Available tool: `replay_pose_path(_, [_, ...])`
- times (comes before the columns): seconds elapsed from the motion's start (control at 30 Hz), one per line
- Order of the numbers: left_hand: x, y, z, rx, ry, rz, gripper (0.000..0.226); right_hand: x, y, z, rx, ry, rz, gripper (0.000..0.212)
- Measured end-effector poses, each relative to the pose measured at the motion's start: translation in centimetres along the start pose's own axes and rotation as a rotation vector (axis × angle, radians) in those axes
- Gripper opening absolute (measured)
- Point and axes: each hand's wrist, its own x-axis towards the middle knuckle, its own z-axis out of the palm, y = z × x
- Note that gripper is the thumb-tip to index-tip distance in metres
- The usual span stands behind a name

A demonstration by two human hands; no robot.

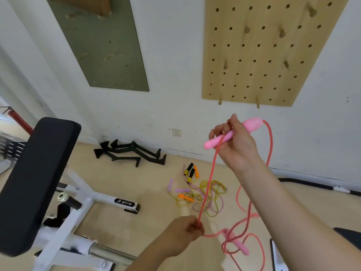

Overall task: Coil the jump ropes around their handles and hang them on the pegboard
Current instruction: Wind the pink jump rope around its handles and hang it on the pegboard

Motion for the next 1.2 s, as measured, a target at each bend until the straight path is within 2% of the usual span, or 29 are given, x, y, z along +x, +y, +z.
replay_pose_path(0.07, [0.0,-0.3,-0.7,-0.147,0.126,-0.054,0.027,0.3,-0.9,0.4,-0.06,0.005,-0.044,0.021])
replay_pose_path(0.13, [-0.1,1.3,-1.8,-0.399,0.259,-0.046,0.024,0.7,-1.9,0.0,-0.307,0.023,-0.058,0.016])
replay_pose_path(0.2, [-0.3,3.9,-3.3,-0.584,0.357,0.033,0.024,0.9,-2.3,-1.2,-0.623,0.042,0.03,0.015])
replay_pose_path(0.27, [-0.4,6.9,-4.9,-0.709,0.403,0.163,0.026,0.6,-1.9,-3.0,-0.814,0.019,0.194,0.026])
replay_pose_path(0.33, [-0.1,9.3,-6.3,-0.814,0.421,0.264,0.023,-0.5,-0.9,-4.8,-0.819,-0.101,0.411,0.045])
replay_pose_path(0.4, [0.6,11.1,-7.3,-0.905,0.424,0.318,0.018,-1.9,0.5,-6.4,-0.701,-0.312,0.591,0.066])
replay_pose_path(0.47, [1.4,12.3,-8.0,-0.943,0.448,0.333,0.016,-3.1,1.7,-7.4,-0.632,-0.466,0.642,0.075])
replay_pose_path(0.7, [2.8,13.8,-8.9,-1.071,0.582,0.319,0.02,-4.6,3.0,-7.7,-0.507,-0.457,0.493,0.062])
replay_pose_path(0.8, [2.9,14.1,-8.7,-1.123,0.61,0.328,0.02,-5.0,2.9,-6.5,-0.69,-0.443,0.368,0.045])
replay_pose_path(0.93, [2.8,14.2,-9.2,-1.284,0.628,0.32,0.014,-5.5,3.4,-5.3,-0.944,-0.437,0.186,0.035])
replay_pose_path(0.97, [2.6,14.3,-9.2,-1.266,0.617,0.289,0.014,-5.6,3.6,-4.9,-1.012,-0.407,0.125,0.029])
replay_pose_path(1.03, [2.1,14.2,-8.8,-1.062,0.58,0.206,0.029,-5.8,3.8,-3.9,-1.107,-0.314,0.027,0.011])
replay_pose_path(1.1, [1.4,13.6,-8.0,-0.741,0.533,0.215,0.04,-5.9,3.7,-2.9,-1.229,-0.279,-0.042,0.018])
replay_pose_path(1.17, [0.8,12.8,-7.3,-0.412,0.498,0.271,0.039,-5.8,3.5,-2.4,-1.383,-0.305,-0.116,0.026])
replay_pose_path(1.2, [0.7,12.4,-7.2,-0.334,0.523,0.271,0.037,-5.6,3.3,-2.3,-1.437,-0.324,-0.117,0.03])
